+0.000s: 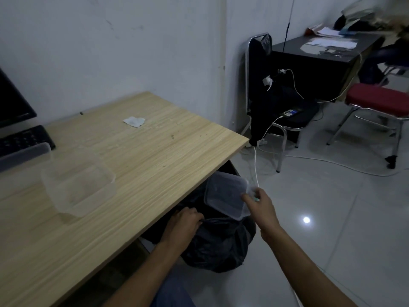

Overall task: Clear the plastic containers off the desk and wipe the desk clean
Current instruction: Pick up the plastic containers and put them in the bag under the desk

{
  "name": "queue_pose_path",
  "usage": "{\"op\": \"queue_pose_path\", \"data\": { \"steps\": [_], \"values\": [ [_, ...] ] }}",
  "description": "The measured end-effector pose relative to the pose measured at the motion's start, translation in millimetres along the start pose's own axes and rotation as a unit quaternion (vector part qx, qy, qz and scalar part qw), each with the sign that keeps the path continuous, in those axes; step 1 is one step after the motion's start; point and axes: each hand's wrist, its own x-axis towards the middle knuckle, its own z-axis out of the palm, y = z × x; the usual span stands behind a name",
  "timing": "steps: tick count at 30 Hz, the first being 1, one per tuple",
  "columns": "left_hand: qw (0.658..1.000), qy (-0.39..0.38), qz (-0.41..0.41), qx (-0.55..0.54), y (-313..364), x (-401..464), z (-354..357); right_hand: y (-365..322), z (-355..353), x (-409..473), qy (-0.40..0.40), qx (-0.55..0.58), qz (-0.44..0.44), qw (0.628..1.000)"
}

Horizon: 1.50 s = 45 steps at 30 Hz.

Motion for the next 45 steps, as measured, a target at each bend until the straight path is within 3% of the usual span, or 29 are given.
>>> {"op": "queue_pose_path", "data": {
  "steps": [7, 11, 14, 20, 26, 32, 38, 45],
  "values": [
    [1.000, 0.010, 0.011, 0.025, 4.3, -5.4, -6.4, -8.8, 22.6, 11.9, -0.071, -0.263, -0.204, 0.940],
    [0.998, 0.017, 0.014, 0.056, 6.9, -6.7, -13.5, -12.6, 31.6, 14.9, -0.096, -0.447, -0.320, 0.830],
    [0.995, 0.013, 0.043, 0.090, 6.1, -9.4, -16.4, -13.3, 32.3, 16.2, -0.133, -0.509, -0.350, 0.775],
    [0.991, 0.007, 0.046, 0.127, 8.4, -13.4, -24.4, -8.6, 28.6, 11.2, -0.191, -0.555, -0.354, 0.728],
    [0.990, 0.016, 0.045, 0.134, 11.3, -15.4, -33.2, -4.9, 27.4, 6.9, -0.230, -0.525, -0.369, 0.732],
    [0.989, 0.017, 0.043, 0.139, 13.0, -14.0, -27.6, -14.6, 18.5, -5.4, -0.231, -0.485, -0.362, 0.762],
    [0.998, 0.033, 0.059, -0.015, 33.6, -14.3, -50.1, -43.7, 16.7, -24.3, -0.224, -0.381, -0.369, 0.818],
    [0.984, 0.062, 0.118, -0.117, 46.5, -15.0, -101.5, -99.3, 24.6, -39.7, -0.177, -0.226, -0.400, 0.870]
  ]
}}
